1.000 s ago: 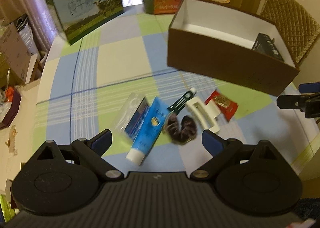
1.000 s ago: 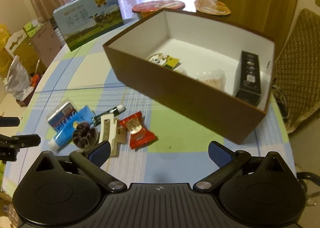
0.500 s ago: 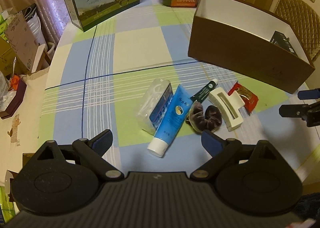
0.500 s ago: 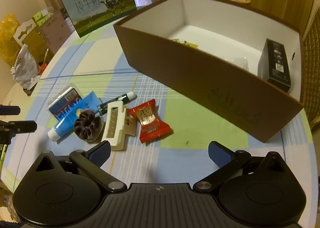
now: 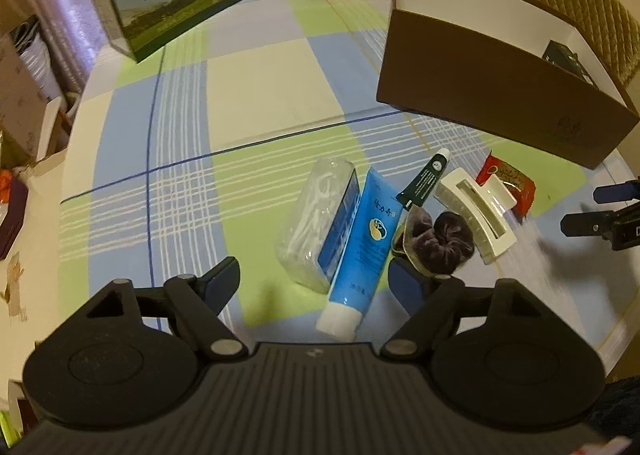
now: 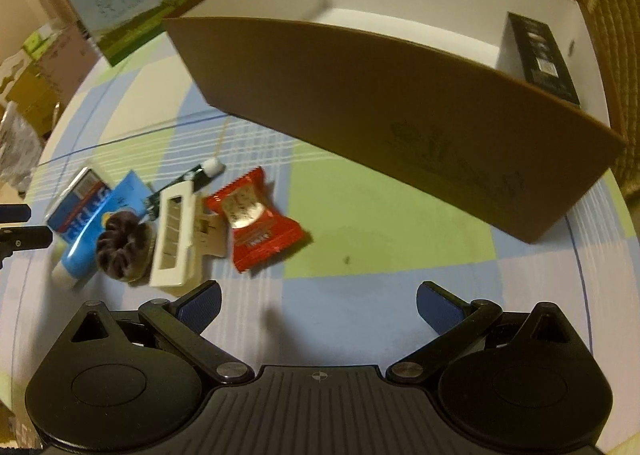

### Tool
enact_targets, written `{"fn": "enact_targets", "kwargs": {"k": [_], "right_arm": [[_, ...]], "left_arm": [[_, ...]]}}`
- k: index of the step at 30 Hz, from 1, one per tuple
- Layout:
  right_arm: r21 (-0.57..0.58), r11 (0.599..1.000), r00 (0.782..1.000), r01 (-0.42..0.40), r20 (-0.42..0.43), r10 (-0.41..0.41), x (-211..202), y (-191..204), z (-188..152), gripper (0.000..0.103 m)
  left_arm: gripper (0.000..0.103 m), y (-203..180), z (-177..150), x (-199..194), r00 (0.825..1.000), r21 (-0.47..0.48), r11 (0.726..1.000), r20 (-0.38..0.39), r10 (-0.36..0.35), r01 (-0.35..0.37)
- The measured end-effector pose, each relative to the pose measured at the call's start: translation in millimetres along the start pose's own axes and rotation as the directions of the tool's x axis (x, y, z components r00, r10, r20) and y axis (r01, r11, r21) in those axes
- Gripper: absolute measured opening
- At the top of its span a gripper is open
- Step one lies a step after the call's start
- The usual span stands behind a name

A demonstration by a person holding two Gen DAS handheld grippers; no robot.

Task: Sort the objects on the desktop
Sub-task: 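Grasp the clear floss case with the left gripper while the right grasps the red candy packet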

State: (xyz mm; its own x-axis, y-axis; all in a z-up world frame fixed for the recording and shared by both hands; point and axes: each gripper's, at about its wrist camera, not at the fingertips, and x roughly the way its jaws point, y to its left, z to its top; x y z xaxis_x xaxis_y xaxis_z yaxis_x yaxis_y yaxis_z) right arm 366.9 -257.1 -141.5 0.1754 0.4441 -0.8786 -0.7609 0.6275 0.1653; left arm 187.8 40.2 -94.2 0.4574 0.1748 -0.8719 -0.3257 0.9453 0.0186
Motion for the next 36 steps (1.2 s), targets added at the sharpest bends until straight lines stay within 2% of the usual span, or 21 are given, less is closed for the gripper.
{"fn": "enact_targets", "kwargs": {"k": [1, 8, 11, 13, 16, 19, 22, 25, 28, 31, 36], "right_arm": [[0.009, 1.000, 1.000, 0.008, -0.001, -0.008, 0.9, -1.0, -0.1, 0.101], [0.057, 0.998, 0.999, 0.040, -0.001, -0.040, 4.2, -5.1, -1.0, 0.101], [0.057, 0.997, 0.999, 0.052, 0.000, -0.052, 5.4, -1.9, -1.8, 0.101], [0.058, 0.996, 0.998, 0.061, -0.002, -0.061, 6.2, 0.1, -2.3, 0.101], [0.057, 0.996, 0.998, 0.063, 0.003, -0.063, 7.7, 4.8, -1.5, 0.101], [0.029, 0.998, 0.998, 0.055, 0.014, -0.056, 10.3, 12.6, 0.8, 0.101], [-0.029, 0.998, 0.998, 0.052, 0.037, -0.051, 12.9, 22.9, 3.4, 0.101], [-0.122, 0.992, 0.998, 0.044, 0.057, -0.037, 16.8, 35.1, 6.1, 0.101], [-0.254, 0.966, 0.997, 0.051, 0.068, -0.034, 24.2, 48.1, 8.0, 0.100], [-0.358, 0.933, 0.999, 0.027, 0.053, -0.008, 33.1, 56.8, 12.1, 0.085], [-0.472, 0.881, 0.999, -0.031, 0.015, 0.043, 51.5, 64.4, 21.5, 0.072]], "left_arm": [[0.071, 1.5, 2.2, 3.4, 1.000, 0.008, 1.000, -0.005, -0.006, 0.006], [0.068, 12.2, 17.5, 29.8, 0.996, 0.066, 0.995, -0.039, -0.078, 0.081], [0.054, 14.5, 23.4, 42.5, 0.992, 0.087, 0.989, -0.056, -0.112, 0.117], [0.041, 16.1, 26.7, 50.3, 0.988, 0.092, 0.986, -0.068, -0.136, 0.142], [0.031, 19.0, 28.6, 56.6, 0.983, 0.090, 0.980, -0.070, -0.170, 0.176], [0.026, 21.1, 25.7, 55.1, 0.981, 0.096, 0.977, -0.056, -0.188, 0.192], [0.025, 26.7, 18.7, 51.1, 0.985, 0.089, 0.981, -0.042, -0.167, 0.170], [0.025, 39.2, 11.8, 46.7, 0.987, 0.043, 0.987, -0.040, -0.155, 0.156], [0.025, 51.8, 2.8, 40.4, 0.992, -0.003, 0.992, -0.039, -0.124, 0.124], [0.025, 60.8, -6.1, 33.9, 0.994, -0.049, 0.994, -0.039, -0.099, 0.097], [0.025, 68.4, -19.1, 23.8, 0.998, -0.129, 0.991, -0.038, -0.052, 0.047]]}}
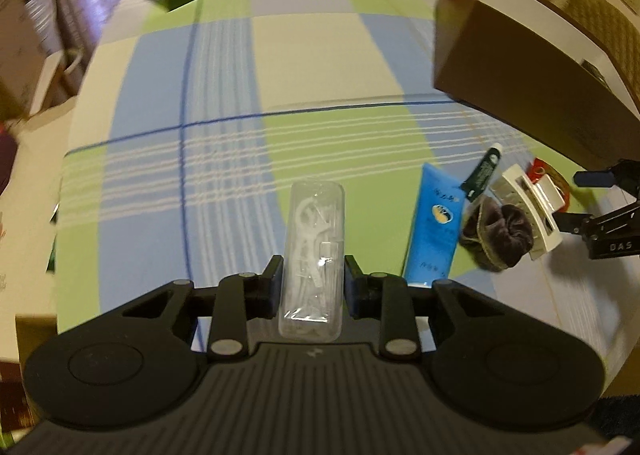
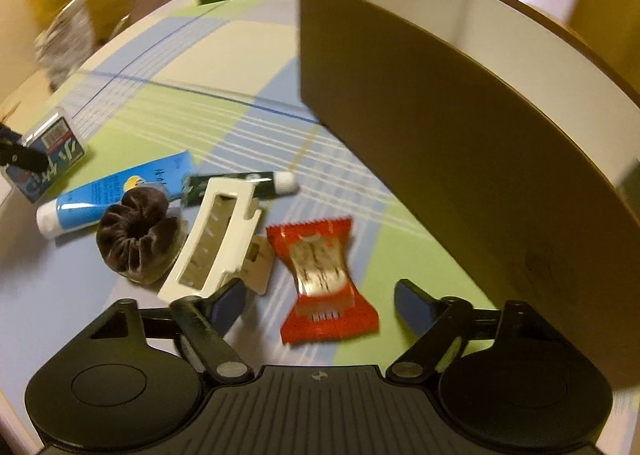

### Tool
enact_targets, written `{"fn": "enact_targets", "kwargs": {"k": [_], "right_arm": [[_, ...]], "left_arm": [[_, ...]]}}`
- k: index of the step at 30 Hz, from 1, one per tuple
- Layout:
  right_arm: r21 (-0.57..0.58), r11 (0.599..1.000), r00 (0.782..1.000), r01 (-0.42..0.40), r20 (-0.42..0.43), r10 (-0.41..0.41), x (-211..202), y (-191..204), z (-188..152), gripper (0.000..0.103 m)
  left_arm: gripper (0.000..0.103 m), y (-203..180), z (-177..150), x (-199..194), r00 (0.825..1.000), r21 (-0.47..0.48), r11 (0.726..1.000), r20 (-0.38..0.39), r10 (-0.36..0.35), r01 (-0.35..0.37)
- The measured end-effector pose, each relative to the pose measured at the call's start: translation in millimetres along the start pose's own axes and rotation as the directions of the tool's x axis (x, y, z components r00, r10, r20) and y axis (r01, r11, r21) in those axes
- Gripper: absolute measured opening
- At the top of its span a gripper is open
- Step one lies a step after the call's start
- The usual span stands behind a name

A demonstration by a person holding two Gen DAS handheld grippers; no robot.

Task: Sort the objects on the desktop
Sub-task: 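Grasp the clear floss case with the left gripper while the right grasps the red candy packet, then lift the floss case and candy packet and carry both over the brown box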

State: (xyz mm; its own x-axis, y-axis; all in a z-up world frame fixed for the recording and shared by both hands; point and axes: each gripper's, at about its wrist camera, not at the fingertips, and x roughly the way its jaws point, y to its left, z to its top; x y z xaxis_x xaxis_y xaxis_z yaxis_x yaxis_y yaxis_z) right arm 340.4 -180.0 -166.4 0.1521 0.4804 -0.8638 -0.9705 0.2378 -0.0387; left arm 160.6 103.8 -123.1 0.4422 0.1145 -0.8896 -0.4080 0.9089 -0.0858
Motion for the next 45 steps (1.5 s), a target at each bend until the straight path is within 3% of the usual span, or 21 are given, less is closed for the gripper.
{"fn": "enact_targets", "kwargs": {"k": [6, 11, 14, 21, 28, 35, 45], "right_arm": [[-0.067, 0.992, 0.994, -0.110, -0.019, 0.109, 7.7, -4.4, 7.6, 0.051], [-0.099, 0.986, 0.990, -0.136, -0.045, 0.132, 6.3, -6.9, 11.4, 0.030], [-0.092, 0.986, 0.989, -0.141, -0.067, 0.135, 6.0, -9.8, 11.6, 0.026], [-0.078, 0.985, 0.984, -0.155, -0.098, 0.147, -7.9, -15.9, -4.0, 0.025], [-0.069, 0.984, 0.978, -0.165, -0.144, 0.154, -20.4, -23.4, -18.9, 0.025], [-0.066, 0.981, 0.975, -0.182, -0.142, 0.171, -38.4, -31.0, -26.2, 0.024], [-0.035, 0.977, 0.977, -0.209, -0.059, 0.207, -66.2, -34.8, -25.3, 0.024]], "left_arm": [[0.025, 1.5, -17.0, -11.3, 0.998, -0.108, 0.992, 0.005, 0.066, -0.066], [0.025, -2.6, -34.7, -24.2, 0.992, -0.204, 0.972, 0.009, 0.123, -0.119], [0.025, -4.9, -44.6, -31.2, 0.988, -0.251, 0.957, 0.004, 0.153, -0.147], [0.025, -23.6, -60.6, -53.9, 0.978, -0.316, 0.930, 0.029, 0.207, -0.188], [0.025, -53.1, -70.9, -69.0, 0.975, -0.349, 0.922, 0.074, 0.208, -0.170], [0.025, -84.2, -77.5, -70.2, 0.980, -0.362, 0.924, 0.101, 0.169, -0.122], [0.024, -111.4, -65.8, -78.5, 0.980, -0.302, 0.947, 0.127, 0.152, -0.107]]}}
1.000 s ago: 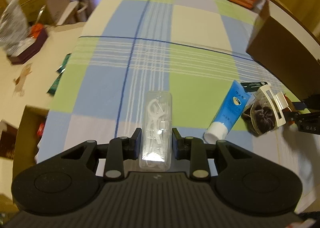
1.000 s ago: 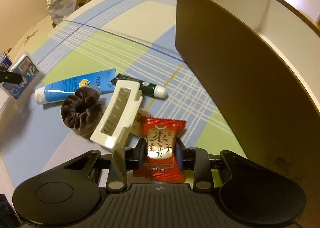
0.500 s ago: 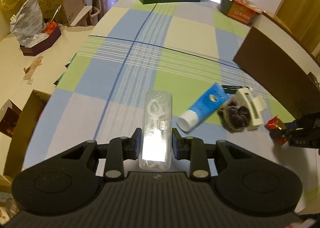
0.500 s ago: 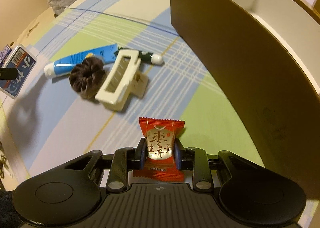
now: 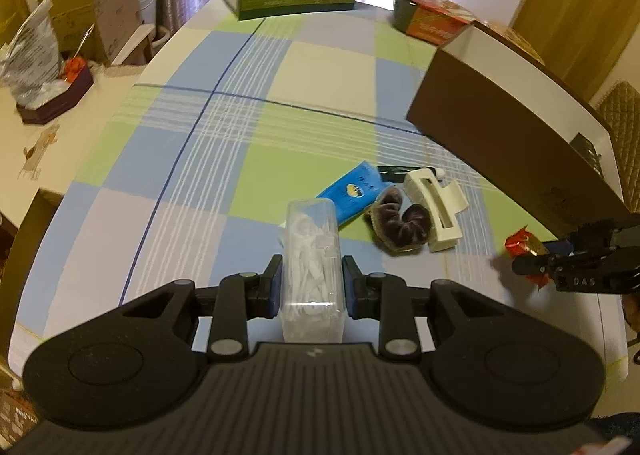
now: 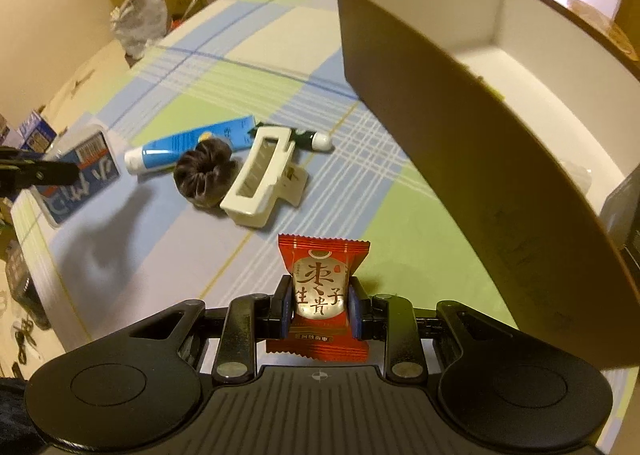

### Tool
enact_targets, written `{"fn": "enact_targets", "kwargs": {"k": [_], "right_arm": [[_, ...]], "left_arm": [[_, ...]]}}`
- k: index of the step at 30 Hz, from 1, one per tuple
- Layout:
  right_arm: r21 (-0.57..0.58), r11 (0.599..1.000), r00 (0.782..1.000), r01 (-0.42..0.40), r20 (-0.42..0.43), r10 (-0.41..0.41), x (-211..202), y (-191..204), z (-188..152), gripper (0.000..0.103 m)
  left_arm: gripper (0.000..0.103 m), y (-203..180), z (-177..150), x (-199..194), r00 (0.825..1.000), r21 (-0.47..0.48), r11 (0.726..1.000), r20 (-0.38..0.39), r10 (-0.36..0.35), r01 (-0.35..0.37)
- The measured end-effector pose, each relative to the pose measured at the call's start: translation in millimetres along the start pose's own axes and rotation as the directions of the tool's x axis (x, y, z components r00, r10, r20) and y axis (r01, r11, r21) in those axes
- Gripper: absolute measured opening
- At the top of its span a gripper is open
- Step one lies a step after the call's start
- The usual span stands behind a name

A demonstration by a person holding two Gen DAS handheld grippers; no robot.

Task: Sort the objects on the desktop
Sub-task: 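Lift the floss case and candy packet and carry both over the brown box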

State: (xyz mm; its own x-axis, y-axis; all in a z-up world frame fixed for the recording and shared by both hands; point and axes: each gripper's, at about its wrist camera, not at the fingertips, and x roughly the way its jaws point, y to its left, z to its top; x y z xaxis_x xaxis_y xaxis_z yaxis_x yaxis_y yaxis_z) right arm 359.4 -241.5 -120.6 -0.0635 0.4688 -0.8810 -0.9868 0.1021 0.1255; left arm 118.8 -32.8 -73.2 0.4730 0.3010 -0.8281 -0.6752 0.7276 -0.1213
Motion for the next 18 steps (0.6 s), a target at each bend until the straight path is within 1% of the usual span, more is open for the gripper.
{"fn": "enact_targets", "kwargs": {"k": [5, 11, 18], "right_arm": [[0.035, 0.999, 1.000, 0.009, 0.024, -0.010, -15.2, -7.8, -5.6, 0.024], [0.072, 0.997, 0.998, 0.015, 0.061, -0.020, -37.1, -15.9, -8.2, 0.024], [0.135, 0.991, 0.992, 0.013, 0.119, -0.029, -66.1, -23.4, -8.5, 0.024]], "left_arm": [[0.024, -9.3, 5.6, 6.8, 1.000, 0.030, 0.999, -0.014, -0.010, 0.010], [0.024, -23.9, 17.7, 8.2, 0.999, 0.077, 0.996, -0.002, -0.049, 0.049], [0.024, -39.5, 37.6, 6.2, 0.994, 0.132, 0.985, 0.007, -0.112, 0.110]]}}
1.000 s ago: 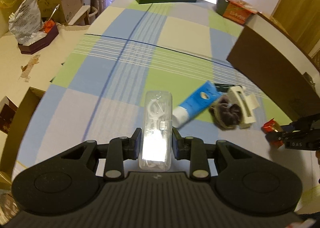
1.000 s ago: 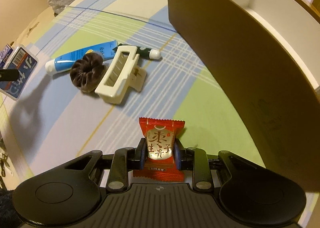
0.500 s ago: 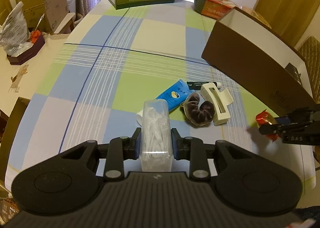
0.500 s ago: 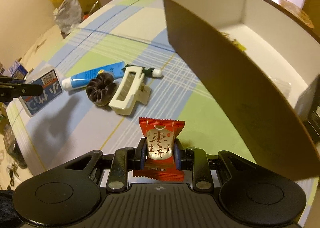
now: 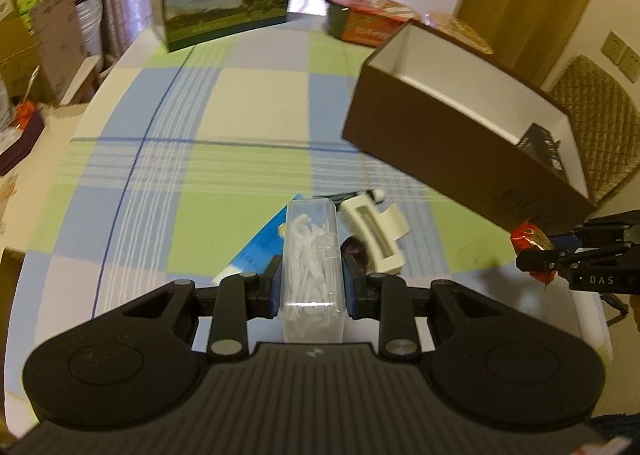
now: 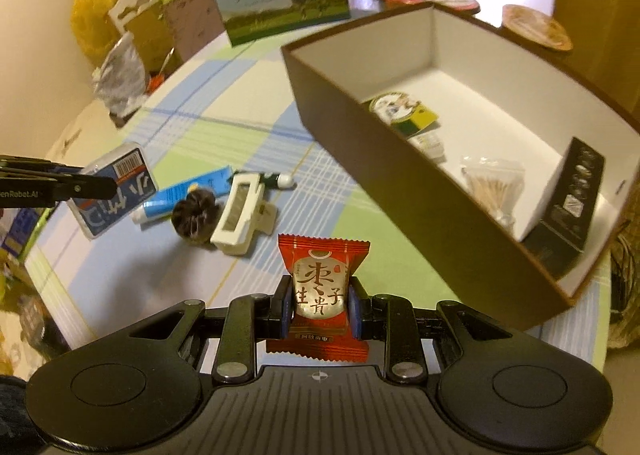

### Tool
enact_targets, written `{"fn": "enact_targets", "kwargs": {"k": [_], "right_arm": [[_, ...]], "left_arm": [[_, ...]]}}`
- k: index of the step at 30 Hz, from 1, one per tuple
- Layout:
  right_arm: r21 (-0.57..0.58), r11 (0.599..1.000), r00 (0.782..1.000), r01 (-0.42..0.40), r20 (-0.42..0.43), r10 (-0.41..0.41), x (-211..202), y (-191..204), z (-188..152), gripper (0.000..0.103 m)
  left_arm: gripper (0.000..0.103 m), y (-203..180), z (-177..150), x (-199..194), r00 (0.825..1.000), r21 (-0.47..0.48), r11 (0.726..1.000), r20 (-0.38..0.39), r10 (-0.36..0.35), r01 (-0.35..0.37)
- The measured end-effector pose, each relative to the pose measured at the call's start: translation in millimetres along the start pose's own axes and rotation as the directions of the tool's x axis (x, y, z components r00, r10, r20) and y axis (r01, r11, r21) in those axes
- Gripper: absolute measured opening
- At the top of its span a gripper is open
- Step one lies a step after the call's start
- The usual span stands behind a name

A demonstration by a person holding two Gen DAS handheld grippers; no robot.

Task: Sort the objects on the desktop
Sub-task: 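Lift the floss case and candy packet and carry both over the brown box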

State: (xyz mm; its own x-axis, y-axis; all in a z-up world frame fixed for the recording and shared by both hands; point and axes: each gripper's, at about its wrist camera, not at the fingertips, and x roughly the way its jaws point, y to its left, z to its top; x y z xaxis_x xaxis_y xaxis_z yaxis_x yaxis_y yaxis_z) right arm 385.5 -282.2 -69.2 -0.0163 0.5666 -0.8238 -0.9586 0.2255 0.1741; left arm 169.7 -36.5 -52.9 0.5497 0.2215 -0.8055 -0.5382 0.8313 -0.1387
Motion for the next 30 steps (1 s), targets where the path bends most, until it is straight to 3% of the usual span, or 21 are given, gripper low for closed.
{"fn": "enact_targets", "kwargs": {"k": [11, 22, 30], "right_arm": [[0.122, 0.991, 0.992, 0.049, 0.111, -0.062, -41.1, -16.6, 13.5, 0.024], [0.198, 0.974, 0.975, 0.111, 0.166, -0.145, -60.2, -44.1, 34.7, 0.024], [0.216, 0.964, 0.961, 0.158, 0.190, -0.200, -53.6, -63.5, 62.9, 0.024]], "left_arm": [[0.024, -21.2, 45.3, 1.2, 0.990, 0.087, 0.987, 0.033, -0.140, 0.137], [0.024, -54.4, 98.2, 13.9, 0.962, 0.203, 0.946, 0.050, -0.267, 0.252], [0.024, -85.1, 142.6, 31.4, 0.944, 0.276, 0.917, 0.074, -0.320, 0.289]]}}
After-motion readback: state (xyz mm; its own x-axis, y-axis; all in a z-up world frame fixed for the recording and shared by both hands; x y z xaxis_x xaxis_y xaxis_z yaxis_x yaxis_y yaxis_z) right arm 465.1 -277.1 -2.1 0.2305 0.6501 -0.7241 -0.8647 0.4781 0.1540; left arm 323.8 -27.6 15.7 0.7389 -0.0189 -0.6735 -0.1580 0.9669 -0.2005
